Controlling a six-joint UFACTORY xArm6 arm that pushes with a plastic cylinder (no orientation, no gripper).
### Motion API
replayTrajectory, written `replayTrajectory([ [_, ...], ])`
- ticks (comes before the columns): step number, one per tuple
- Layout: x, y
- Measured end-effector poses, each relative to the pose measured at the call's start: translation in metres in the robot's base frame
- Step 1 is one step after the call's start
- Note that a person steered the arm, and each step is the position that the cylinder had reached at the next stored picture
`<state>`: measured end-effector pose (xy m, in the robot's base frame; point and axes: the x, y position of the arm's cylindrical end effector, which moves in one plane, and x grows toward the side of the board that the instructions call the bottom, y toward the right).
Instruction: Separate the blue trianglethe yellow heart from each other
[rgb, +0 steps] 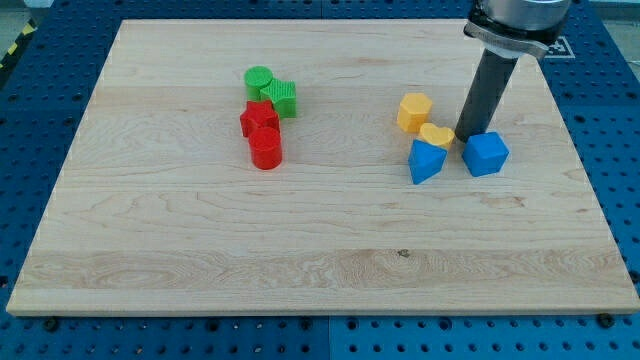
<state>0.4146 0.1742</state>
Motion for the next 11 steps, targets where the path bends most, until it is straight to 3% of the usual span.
replayTrajectory([
  [2,0.005,0.010],
  [4,0.067,0.002],
  [6,0.038,-0.075],
  [8,0.035,-0.074],
  [10,-0.014,-0.070],
  [11,-0.018,-0.096],
])
